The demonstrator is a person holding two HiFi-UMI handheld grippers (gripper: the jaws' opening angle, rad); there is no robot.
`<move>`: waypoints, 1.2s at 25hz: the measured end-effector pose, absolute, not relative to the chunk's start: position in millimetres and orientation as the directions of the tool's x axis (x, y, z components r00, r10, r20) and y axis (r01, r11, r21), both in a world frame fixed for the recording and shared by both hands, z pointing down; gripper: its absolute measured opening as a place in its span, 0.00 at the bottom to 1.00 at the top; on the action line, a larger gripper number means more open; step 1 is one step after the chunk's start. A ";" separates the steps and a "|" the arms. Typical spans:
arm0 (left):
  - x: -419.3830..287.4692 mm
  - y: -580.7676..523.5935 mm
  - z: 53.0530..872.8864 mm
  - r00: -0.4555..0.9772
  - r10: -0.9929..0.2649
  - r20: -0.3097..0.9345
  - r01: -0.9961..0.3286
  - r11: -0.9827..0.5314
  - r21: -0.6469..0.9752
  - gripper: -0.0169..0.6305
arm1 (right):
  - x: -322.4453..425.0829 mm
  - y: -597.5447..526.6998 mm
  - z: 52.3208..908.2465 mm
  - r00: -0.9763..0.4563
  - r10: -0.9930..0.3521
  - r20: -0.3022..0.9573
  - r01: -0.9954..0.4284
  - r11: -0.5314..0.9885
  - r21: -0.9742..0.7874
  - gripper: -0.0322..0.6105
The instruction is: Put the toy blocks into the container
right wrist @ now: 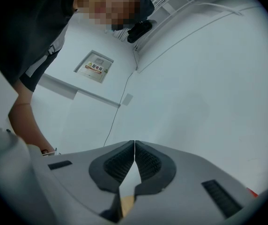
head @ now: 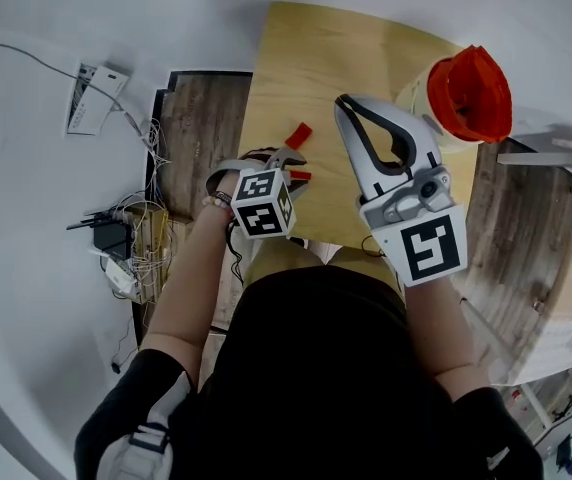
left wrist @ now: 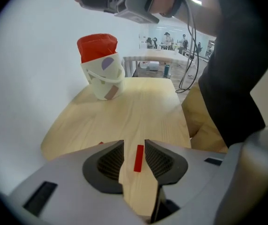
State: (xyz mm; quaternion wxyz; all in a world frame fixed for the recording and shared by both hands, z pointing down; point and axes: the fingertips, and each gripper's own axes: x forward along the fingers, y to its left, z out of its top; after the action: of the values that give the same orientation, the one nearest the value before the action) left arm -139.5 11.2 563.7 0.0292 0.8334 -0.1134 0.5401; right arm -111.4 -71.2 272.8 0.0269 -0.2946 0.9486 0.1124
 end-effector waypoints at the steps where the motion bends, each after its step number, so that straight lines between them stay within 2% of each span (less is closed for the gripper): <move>1: -141.4 11.9 569.6 0.378 -0.148 0.914 -0.209 -0.975 -0.072 0.25 | -111.0 -71.6 273.3 -0.823 -0.556 -0.115 -0.568 0.799 0.199 0.09; 18: -152.1 25.0 644.0 0.238 0.022 0.971 -0.122 -0.991 0.053 0.27 | -103.5 -72.3 286.2 -0.795 -0.603 -0.061 -0.601 0.771 0.212 0.09; 19: -154.4 24.5 647.5 0.218 0.018 0.976 -0.110 -0.993 0.042 0.24 | -103.1 -72.5 286.3 -0.795 -0.604 -0.060 -0.601 0.770 0.214 0.09; 20: -156.1 23.9 649.8 0.202 0.012 0.979 -0.101 -0.994 0.033 0.15 | -102.8 -72.6 286.2 -0.795 -0.604 -0.059 -0.601 0.770 0.215 0.09; 22: -157.9 23.6 651.2 0.193 0.007 0.981 -0.106 -0.994 0.028 0.15 | -102.6 -72.6 286.1 -0.795 -0.604 -0.059 -0.600 0.769 0.219 0.09; 26: -154.8 17.7 642.8 0.256 -0.029 0.966 -0.181 -0.983 0.019 0.15 | -101.1 -74.7 287.0 -0.793 -0.607 -0.056 -0.603 0.766 0.223 0.09; 30: -140.7 -8.6 593.7 0.444 -0.187 0.876 -0.351 -0.936 -0.022 0.15 | -100.4 -79.1 284.9 -0.785 -0.617 -0.059 -0.613 0.760 0.217 0.09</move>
State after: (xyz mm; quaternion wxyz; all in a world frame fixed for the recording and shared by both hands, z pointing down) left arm -140.7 -8.6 593.7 0.0816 0.8458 -0.1588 0.5027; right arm -100.4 -79.1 284.9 -0.0077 -0.3278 0.9380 0.1128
